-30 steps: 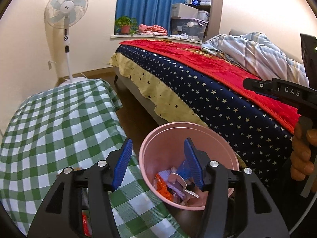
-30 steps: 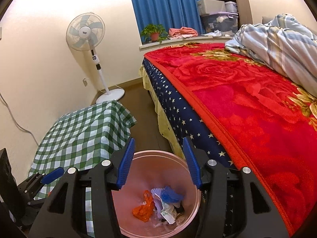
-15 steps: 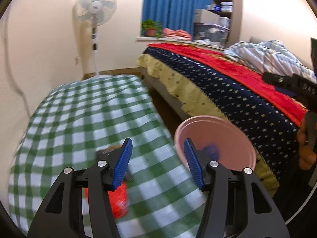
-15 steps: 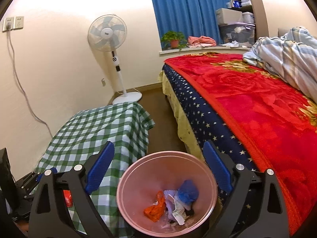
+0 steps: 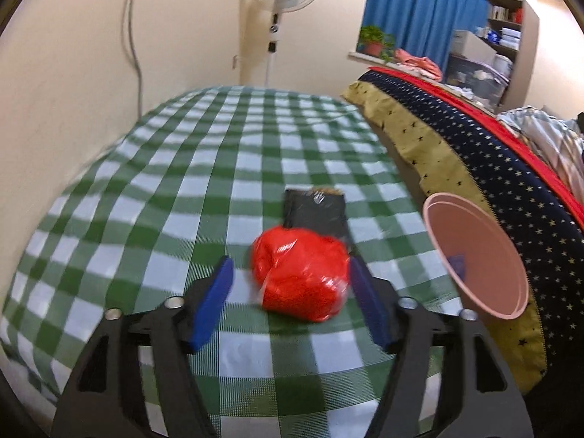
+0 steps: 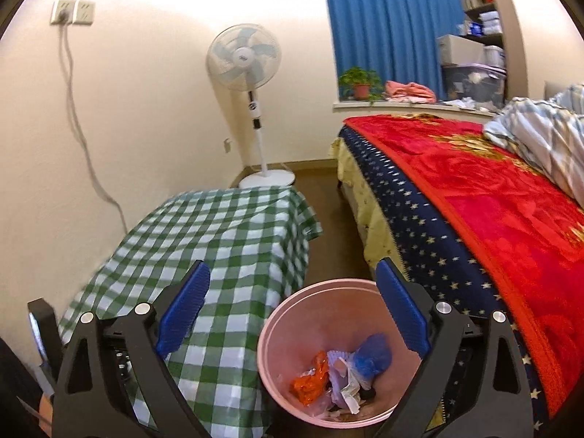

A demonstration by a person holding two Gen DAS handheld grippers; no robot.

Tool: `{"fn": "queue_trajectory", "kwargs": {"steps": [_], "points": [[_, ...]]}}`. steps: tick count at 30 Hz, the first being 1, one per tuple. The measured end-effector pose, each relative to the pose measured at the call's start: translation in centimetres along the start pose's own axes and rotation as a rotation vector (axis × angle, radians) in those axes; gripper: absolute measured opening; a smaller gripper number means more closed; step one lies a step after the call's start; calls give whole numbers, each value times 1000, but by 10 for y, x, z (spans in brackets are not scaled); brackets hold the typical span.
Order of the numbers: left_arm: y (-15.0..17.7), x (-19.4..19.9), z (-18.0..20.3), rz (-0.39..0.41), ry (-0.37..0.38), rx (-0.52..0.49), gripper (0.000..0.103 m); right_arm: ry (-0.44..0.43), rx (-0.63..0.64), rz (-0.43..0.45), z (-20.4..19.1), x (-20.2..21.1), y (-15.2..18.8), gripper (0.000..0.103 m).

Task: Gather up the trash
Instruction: 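Move both tools back over the mattress toward the red bag and black packet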

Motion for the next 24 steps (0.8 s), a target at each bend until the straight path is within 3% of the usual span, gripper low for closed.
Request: {"fn": "queue_trajectory", "kwargs": {"steps": [8,16,17,18,23,24], "points": [[2,-18,9,-22,21,-12,77,-15,23,-56,-10,-20,13,91],[8,-35,10,-87,15,-10,74,-25,12,-96,-16,-37,17,89],[8,-34,10,-83,13,-10,66,-33,11,-104,-18,-40,18,86],[7,-34,9,-81,11,-5,66,-38,11,-110,-20,-42,19,84],[5,-31,-6,-75,-39,42,64,-95,17,-175,-42,-63,30,51],[4,-29,-12,-74,-62,61,64,-105,23,-192,-49,-69,34,50]]}}
Point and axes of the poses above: each gripper's, at about its wrist camera, not at the fingertips, and x roughly against the way its jaws point, z to its right, y to its underside, the point moved 3 cm from there along -x, roughly the way its jaws point, and after that the axes turned 13 degrees about -x, right-handed, at the moved point
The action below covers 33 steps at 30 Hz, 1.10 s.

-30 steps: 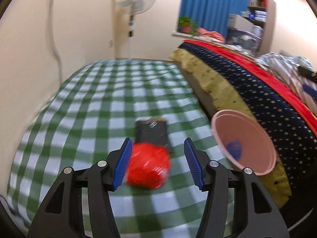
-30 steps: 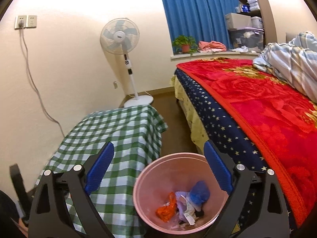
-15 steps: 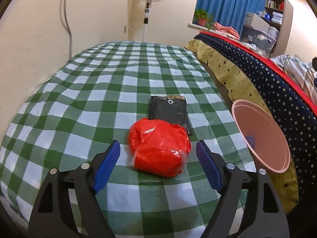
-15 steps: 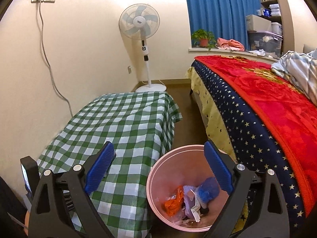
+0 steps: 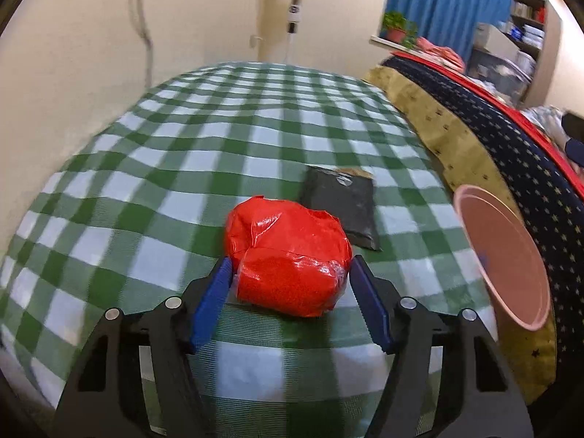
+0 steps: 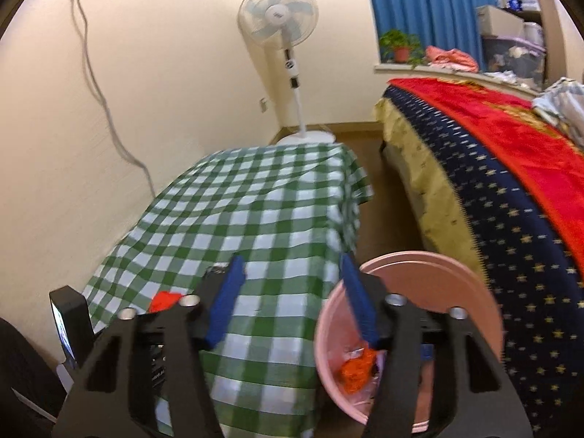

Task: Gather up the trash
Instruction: 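Move both tools back over the mattress toward the red bag and black packet, then grasp the red bag with the left tool while the right tool grasps the black packet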

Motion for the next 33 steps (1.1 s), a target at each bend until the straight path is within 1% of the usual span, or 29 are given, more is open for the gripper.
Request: {"fn": "queue_trajectory", "kwargs": {"steps": [5,9,11,12,14,18,20,23,28,33], "points": [[-3,5,-23,-2,-83,51,64,-20,17,-47,-26,-28,12,49],[-8,9,-36,11,-128,54,64,-28,24,-88,-45,-56,22,49],[-9,10,-44,16,-162,59,64,-23,20,-107,-52,-69,26,51],[-10,11,-47,16,-174,64,64,-16,14,-118,-54,-77,29,53],[-10,13,-58,15,-205,89,64,-8,-5,-136,-58,-90,33,64],[-9,15,-77,11,-259,131,64,22,-46,-187,-67,-121,46,78],[-8,15,-83,9,-269,141,64,43,-47,-209,-75,-137,54,84],[-7,14,-87,2,-282,141,64,65,-43,-239,-82,-154,63,88],[-3,13,-96,-13,-286,181,64,113,-45,-277,-89,-175,72,88],[-2,13,-100,-17,-286,193,64,175,6,-301,-94,-184,81,88]]}}
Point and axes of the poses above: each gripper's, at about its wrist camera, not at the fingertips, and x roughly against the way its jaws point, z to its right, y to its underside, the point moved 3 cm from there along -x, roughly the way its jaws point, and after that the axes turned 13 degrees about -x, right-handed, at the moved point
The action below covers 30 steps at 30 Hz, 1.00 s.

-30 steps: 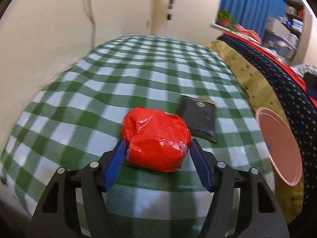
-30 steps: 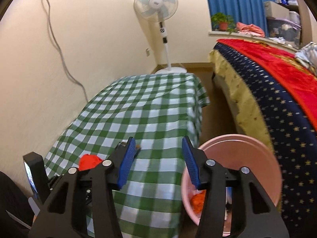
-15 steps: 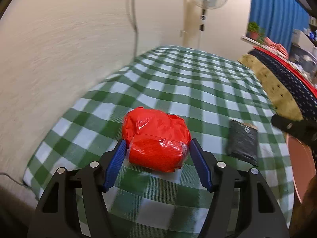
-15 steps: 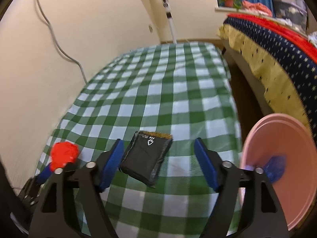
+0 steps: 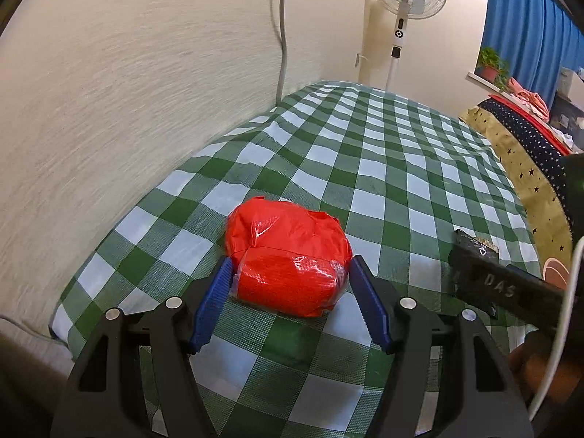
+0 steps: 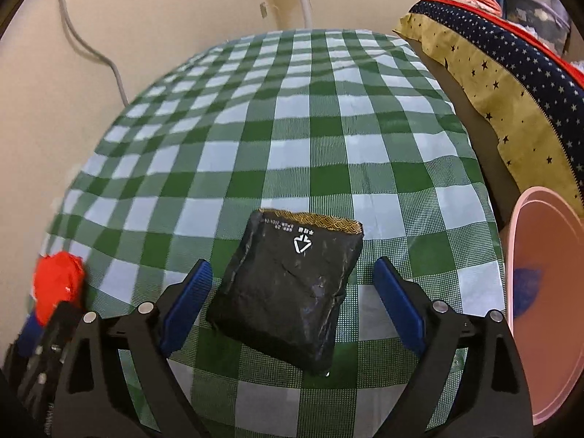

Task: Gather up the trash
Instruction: 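Grasp the red bag with the left tool while the right tool grasps the black packet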

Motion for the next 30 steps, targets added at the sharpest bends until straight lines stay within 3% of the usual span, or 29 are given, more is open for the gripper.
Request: {"fn": "queue_trajectory", "kwargs": {"steps": [3,6,11,15,16,17,19,26,27,28,30], "points": [[0,-1,-2,-5,-4,7,64,35,43,0,-3,-1,3,88],[0,-5,-2,-14,-2,20,64,46,53,6,-1,1,4,80],[0,-5,-1,-11,2,20,64,39,67,14,7,8,4,58],[2,-4,0,-7,8,14,64,-6,65,12,17,17,4,51],[2,-3,1,-6,8,13,64,-14,65,16,18,19,4,39],[2,-3,1,-5,10,12,64,-26,65,20,20,22,3,17],[3,-1,2,-2,18,9,64,-46,66,33,24,31,2,13],[6,5,6,4,34,9,64,-93,44,48,37,51,8,12],[7,7,7,8,36,5,64,-109,37,50,37,53,8,10],[7,8,8,9,37,2,64,-118,40,52,36,55,8,1],[8,10,9,12,43,-3,64,-136,60,68,32,60,8,0]]}}
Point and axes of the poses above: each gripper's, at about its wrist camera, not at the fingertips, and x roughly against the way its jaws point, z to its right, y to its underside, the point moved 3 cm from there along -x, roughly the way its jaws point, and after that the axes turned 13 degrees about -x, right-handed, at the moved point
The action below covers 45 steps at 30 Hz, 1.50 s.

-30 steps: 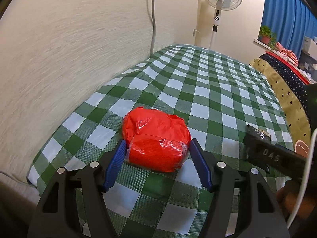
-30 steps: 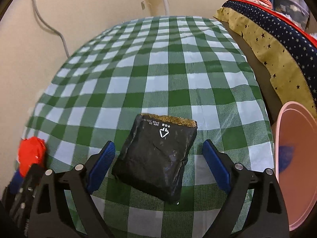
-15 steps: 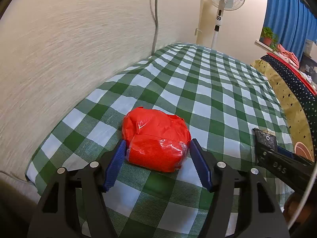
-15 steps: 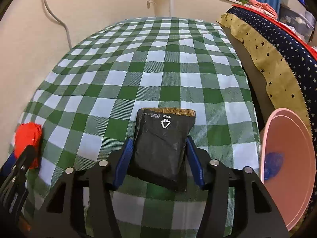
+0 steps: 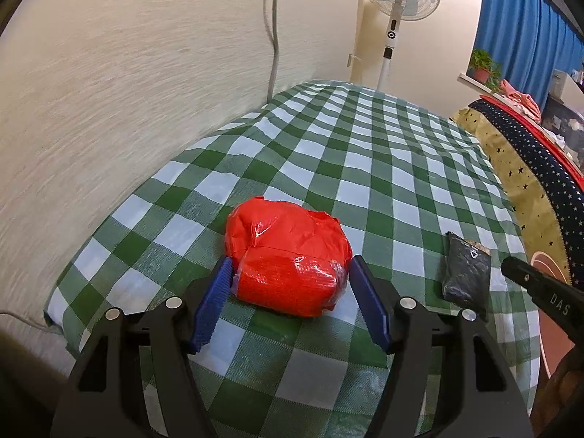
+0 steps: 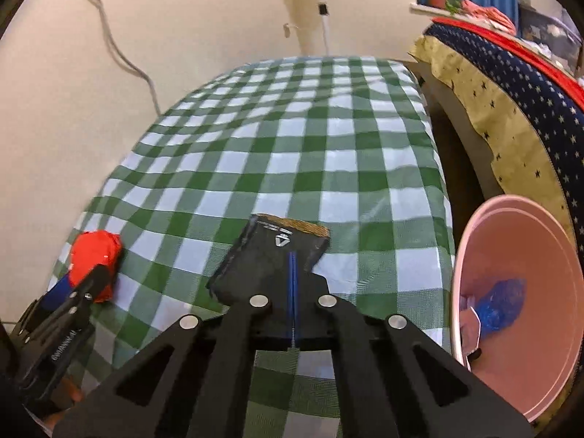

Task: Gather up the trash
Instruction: 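Grasp the red bag with the left tool while the right tool grasps the black packet, then lift the black packet with the right tool while the left tool lifts the red bag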

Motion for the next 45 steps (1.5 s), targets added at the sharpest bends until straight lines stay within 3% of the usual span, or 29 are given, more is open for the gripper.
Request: {"fn": "queue_trajectory", "kwargs": {"steps": [3,4,6,7,8,11,14,16,21,22,23,35,45], "points": [[0,2,-1,6,0,-4,64,-1,-2,12,0,3,-1,1],[0,3,-3,7,-4,1,64,0,-14,15,1,2,-2,6],[1,5,-6,8,-10,9,64,-4,-51,-2,4,-3,-2,24],[1,6,-8,9,-15,10,64,-3,-67,-7,4,-6,-1,41],[2,6,-8,9,-17,10,64,13,-67,-3,4,-9,0,47],[2,6,-15,6,-29,16,64,40,-68,-38,2,-23,4,60],[1,6,-20,6,-33,31,64,47,-79,-76,0,-37,8,64],[0,7,-21,11,-36,28,64,85,-47,-66,-6,-40,10,62],[0,6,-21,9,-36,27,64,97,16,-40,-15,-37,12,25],[0,5,-19,9,-35,26,64,95,21,-36,-13,-35,12,11],[0,5,-19,9,-34,25,64,91,23,-34,-12,-33,11,7],[-1,14,-10,36,-5,7,64,-2,25,45,-3,14,3,3],[-3,29,7,71,34,-30,64,-12,13,124,15,59,-3,3]]}}
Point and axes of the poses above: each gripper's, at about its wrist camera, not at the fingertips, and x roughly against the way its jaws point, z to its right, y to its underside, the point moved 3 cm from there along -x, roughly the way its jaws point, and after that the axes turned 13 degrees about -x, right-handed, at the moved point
